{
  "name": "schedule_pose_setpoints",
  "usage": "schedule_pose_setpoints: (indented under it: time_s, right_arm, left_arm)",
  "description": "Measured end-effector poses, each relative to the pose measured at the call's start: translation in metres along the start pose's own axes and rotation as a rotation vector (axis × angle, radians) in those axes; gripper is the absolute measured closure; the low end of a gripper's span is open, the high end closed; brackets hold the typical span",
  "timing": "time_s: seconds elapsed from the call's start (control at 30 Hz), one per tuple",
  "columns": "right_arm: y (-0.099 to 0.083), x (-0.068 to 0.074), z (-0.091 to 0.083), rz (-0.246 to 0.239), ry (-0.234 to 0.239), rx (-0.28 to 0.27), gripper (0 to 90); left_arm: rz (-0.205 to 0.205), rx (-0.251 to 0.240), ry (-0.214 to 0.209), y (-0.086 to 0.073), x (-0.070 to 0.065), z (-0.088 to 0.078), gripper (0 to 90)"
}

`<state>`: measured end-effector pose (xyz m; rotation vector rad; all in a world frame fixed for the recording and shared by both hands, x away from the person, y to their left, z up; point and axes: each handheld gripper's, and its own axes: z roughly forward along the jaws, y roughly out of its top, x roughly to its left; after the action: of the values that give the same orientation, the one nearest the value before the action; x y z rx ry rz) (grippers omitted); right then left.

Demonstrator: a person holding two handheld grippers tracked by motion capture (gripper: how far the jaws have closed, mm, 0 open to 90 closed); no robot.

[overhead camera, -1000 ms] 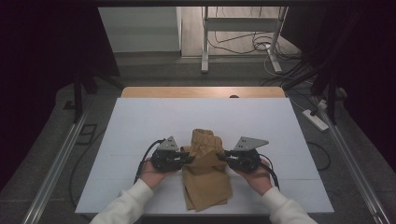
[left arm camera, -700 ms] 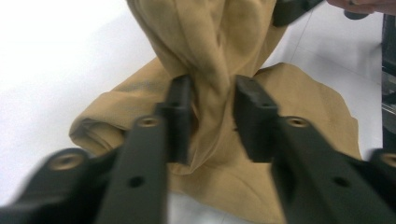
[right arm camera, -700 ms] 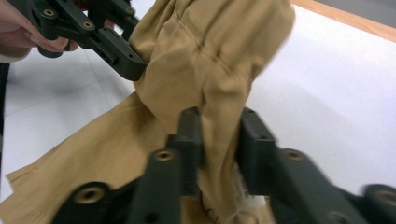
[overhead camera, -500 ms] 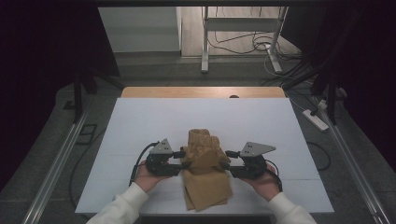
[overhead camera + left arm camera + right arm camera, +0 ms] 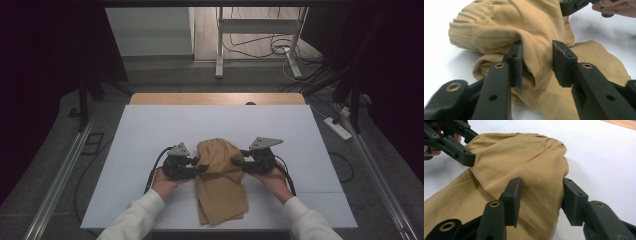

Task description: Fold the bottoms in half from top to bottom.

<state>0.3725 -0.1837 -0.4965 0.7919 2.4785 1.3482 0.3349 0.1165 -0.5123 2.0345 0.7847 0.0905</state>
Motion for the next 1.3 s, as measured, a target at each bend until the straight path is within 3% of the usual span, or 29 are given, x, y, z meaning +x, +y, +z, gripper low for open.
schedule_pose_setpoints:
  time_s: [0.27,0.53,0.87,1.0,1.1,1.3]
  right_arm:
    - [0.001,0.005,-0.001,-0.014,0.004,0.019,76.4]
    - [-0.005,0.026,-0.009,-0.077,0.007,0.017,81.2]
    - [-0.022,0.046,-0.018,-0.106,0.037,0.053,82.6]
    - [-0.026,0.047,-0.019,-0.102,0.048,0.060,82.8]
    - [-0.027,0.047,-0.018,-0.103,0.053,0.061,83.0]
    - [-0.028,0.048,-0.018,-0.106,0.056,0.068,83.0]
  left_arm:
    - [0.021,0.020,0.005,0.000,-0.005,0.000,72.8]
    - [0.042,0.038,-0.013,-0.009,-0.014,-0.007,73.7]
    - [0.047,0.065,-0.041,-0.020,-0.024,-0.009,72.3]
    - [0.039,0.058,-0.039,-0.020,-0.025,-0.009,68.3]
    - [0.020,0.031,-0.033,-0.017,-0.025,-0.012,57.3]
    - [-0.014,-0.043,0.024,-0.002,-0.020,-0.025,45.3]
